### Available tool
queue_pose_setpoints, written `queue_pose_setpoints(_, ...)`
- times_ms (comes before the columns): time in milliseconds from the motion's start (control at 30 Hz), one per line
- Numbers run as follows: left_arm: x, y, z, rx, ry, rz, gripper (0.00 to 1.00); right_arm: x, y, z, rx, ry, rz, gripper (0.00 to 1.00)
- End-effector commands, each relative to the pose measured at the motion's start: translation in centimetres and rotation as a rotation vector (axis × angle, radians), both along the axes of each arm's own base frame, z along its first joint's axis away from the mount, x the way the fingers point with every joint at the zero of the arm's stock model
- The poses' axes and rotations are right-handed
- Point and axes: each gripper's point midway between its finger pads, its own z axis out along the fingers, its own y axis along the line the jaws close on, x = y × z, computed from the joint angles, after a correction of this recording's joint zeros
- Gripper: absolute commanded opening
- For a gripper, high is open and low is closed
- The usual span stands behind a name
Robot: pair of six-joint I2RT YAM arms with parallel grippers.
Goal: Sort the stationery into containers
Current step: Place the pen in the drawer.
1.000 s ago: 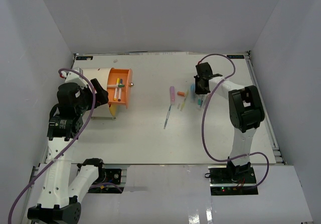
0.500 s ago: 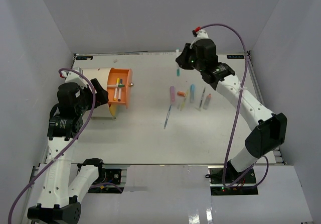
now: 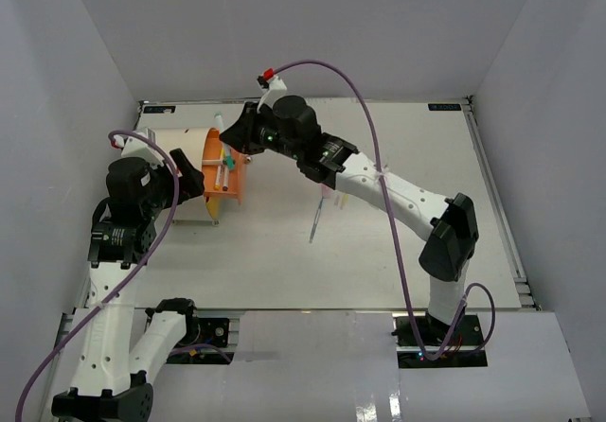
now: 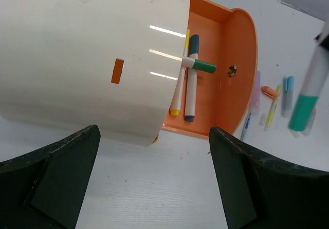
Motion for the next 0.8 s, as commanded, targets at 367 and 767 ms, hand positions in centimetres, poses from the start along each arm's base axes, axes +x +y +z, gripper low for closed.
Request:
queue_pose_setpoints(367,-0.7,-0.2,0.8,-0.010,-0.020,-0.008,0.98,2.1,4.7,-0.1,0.086,-0.041,-0.123,0.29)
queue_pose_setpoints(767,-0.4,-0.2,1.0,-0.016,-0.020,-0.002,0.98,2.7,1.9,2.1,0.001,-0.198,-0.177,0.56)
